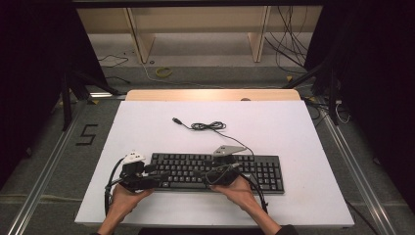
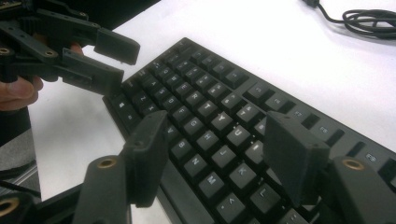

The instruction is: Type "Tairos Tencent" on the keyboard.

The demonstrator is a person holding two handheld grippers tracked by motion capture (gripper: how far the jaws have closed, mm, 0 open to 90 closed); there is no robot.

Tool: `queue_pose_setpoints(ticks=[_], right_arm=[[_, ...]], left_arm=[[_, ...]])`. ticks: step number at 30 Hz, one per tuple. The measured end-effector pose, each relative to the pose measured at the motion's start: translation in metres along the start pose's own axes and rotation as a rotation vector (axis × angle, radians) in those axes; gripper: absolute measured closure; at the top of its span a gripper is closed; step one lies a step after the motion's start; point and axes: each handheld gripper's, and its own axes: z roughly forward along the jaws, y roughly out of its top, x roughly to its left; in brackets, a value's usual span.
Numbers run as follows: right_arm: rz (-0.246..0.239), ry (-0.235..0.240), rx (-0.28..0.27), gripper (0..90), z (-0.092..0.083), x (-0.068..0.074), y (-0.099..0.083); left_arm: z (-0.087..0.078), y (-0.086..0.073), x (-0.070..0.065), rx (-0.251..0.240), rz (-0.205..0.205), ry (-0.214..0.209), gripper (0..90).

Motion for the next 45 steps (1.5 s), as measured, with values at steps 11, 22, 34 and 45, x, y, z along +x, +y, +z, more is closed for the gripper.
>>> queue_pose_setpoints(ticks=[11, 22, 34, 45], right_arm=[[-0.002, -0.002, -0.014, 35.8, -0.010, 0.000, -0.005], [-0.006, 0.003, -0.026, 33.5, -0.019, 0.001, -0.012], [-0.016, 0.011, -0.029, 30.9, -0.022, 0.005, -0.017], [-0.018, 0.016, -0.038, 30.7, -0.026, 0.007, -0.019]], left_arm=[[0.008, 0.008, -0.001, 0.008, 0.007, 0.007, 45.3], [0.023, 0.017, -0.002, 0.029, 0.023, -0.012, 74.6], [0.039, 0.023, -0.003, 0.077, 0.051, 0.005, 88.8], [0.049, 0.023, 0.000, 0.113, 0.048, 0.019, 88.9]])
